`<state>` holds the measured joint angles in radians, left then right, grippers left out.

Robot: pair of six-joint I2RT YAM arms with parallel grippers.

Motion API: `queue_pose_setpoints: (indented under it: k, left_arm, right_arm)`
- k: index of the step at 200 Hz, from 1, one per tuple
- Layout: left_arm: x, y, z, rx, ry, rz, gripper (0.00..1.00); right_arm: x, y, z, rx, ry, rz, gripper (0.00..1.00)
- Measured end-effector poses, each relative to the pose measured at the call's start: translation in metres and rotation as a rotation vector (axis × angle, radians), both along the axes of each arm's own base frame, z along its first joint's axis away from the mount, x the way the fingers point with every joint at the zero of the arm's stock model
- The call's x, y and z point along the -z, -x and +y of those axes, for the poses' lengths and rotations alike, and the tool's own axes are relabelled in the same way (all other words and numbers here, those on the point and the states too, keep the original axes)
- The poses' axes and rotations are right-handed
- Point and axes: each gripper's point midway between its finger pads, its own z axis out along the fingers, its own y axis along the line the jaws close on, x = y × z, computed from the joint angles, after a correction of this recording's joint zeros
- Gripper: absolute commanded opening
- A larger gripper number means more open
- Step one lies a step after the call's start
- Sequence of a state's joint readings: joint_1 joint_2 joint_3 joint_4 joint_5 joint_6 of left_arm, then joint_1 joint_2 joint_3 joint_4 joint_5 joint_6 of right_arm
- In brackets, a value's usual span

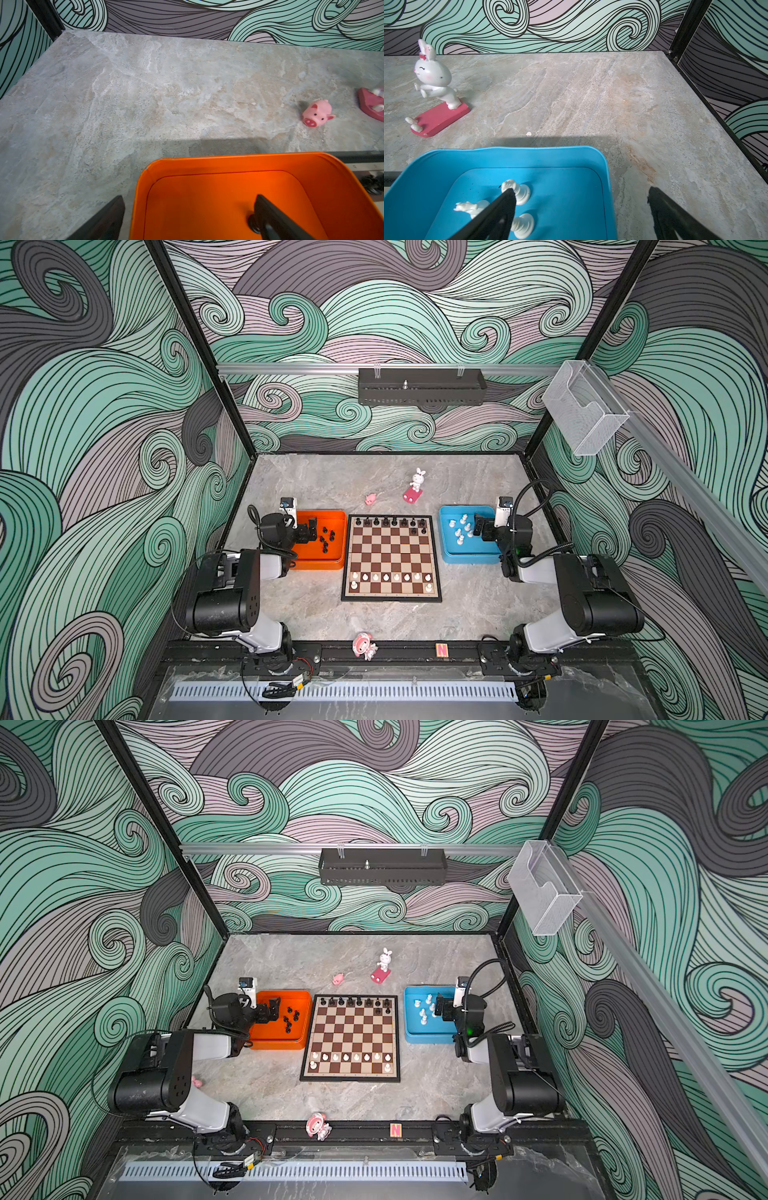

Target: Set up the chess pieces on the board

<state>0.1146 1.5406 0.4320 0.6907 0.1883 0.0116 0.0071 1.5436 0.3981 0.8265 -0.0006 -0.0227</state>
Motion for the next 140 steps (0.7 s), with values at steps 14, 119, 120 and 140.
queue_pose_setpoints:
  k: [14, 119, 120, 140]
  left_arm:
    - [0.0, -0.001, 0.001, -0.005, -0.001, -0.001, 0.99]
    - [-0.058, 0.001, 0.019, -0.124, -0.038, -0.056, 0.99]
    - [-0.058, 0.001, 0.019, -0.125, -0.039, -0.055, 0.99]
    - [-0.086, -0.001, 0.025, -0.156, -0.051, -0.06, 0.99]
  right_arm:
    - [0.0, 0.0, 0.0, 0.0, 0.0, 0.0, 0.99]
    - [-0.021, -0.002, 0.003, -0.023, -0.032, 0.033, 0.99]
    - [-0.024, -0.003, 0.003, -0.025, -0.033, 0.031, 0.99]
    - [-0.071, -0.007, 0.009, -0.048, -0.073, -0.035, 0.99]
